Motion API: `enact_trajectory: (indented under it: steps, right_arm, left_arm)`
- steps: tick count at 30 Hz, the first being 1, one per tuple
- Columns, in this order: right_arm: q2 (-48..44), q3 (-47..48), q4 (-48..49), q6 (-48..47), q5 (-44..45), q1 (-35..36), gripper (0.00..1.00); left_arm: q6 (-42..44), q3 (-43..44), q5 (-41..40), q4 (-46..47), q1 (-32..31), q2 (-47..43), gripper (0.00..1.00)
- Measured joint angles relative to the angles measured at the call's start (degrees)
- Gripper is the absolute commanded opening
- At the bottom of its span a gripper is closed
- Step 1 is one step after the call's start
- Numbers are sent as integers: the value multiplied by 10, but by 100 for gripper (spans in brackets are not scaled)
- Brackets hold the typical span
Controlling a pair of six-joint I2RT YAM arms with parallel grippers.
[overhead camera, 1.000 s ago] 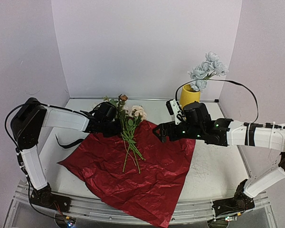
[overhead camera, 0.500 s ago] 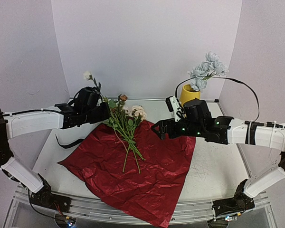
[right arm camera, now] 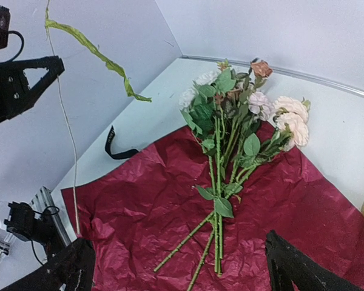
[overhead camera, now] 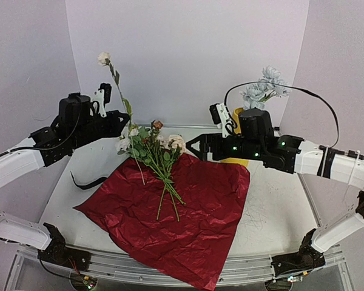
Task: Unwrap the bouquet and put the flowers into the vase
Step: Pick up the fake flower from the wrapping paper.
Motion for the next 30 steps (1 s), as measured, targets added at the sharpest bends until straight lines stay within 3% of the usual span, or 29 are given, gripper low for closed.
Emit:
enact_trajectory:
  steps: [3, 13, 24, 30]
  right_arm:
    - [-2, 24, -1, 4, -20, 0, 94]
    - [-13, 100, 2, 17, -92, 0, 68]
    - [48, 196, 12, 61, -135, 0, 61]
    - [87, 203, 6, 81, -145, 0, 46]
  left_arm:
    - [30, 14, 71, 1, 0, -3, 0]
    - [74, 20, 269, 2, -5, 17, 0]
    - [105, 23, 350, 22, -74, 52, 0]
    - [115, 33, 355, 31, -84, 68, 0]
